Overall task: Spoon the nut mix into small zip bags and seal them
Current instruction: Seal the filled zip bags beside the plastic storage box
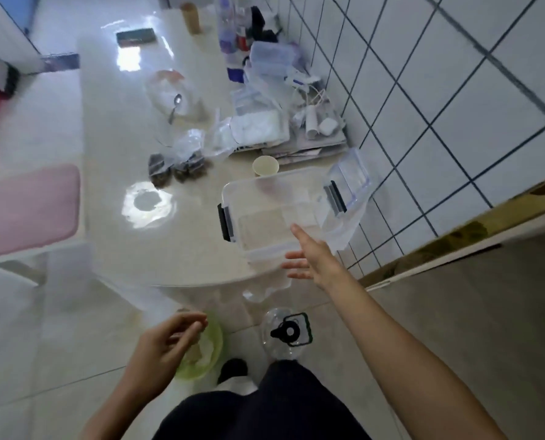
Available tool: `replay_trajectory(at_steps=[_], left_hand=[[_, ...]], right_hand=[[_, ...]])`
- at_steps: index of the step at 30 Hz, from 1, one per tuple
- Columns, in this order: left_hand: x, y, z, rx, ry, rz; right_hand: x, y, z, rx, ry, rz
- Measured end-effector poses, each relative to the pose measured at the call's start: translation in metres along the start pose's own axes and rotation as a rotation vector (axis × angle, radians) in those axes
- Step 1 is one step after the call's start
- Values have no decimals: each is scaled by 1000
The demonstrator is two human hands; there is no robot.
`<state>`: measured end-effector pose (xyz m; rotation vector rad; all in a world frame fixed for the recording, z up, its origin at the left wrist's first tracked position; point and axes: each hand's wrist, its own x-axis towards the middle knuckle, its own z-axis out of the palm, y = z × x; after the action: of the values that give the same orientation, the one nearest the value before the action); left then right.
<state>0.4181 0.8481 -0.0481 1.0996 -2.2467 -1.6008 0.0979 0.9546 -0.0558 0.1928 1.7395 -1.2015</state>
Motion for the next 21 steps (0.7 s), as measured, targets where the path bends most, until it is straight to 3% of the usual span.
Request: replay_trajectory(at_steps=[6, 9, 14, 21], left_hand=[[-42, -9, 1, 20, 76, -37], [-62, -19, -9, 24, 117, -70], [-86, -36, -37, 4, 147, -68], [-133, -102, -116, 37, 152, -78]], right_hand=[[12, 9, 21, 92, 124, -57], [-5, 18, 10, -19, 165, -111], [-57, 54, 15, -174, 94, -227], [-134, 138, 87, -328, 163, -255]])
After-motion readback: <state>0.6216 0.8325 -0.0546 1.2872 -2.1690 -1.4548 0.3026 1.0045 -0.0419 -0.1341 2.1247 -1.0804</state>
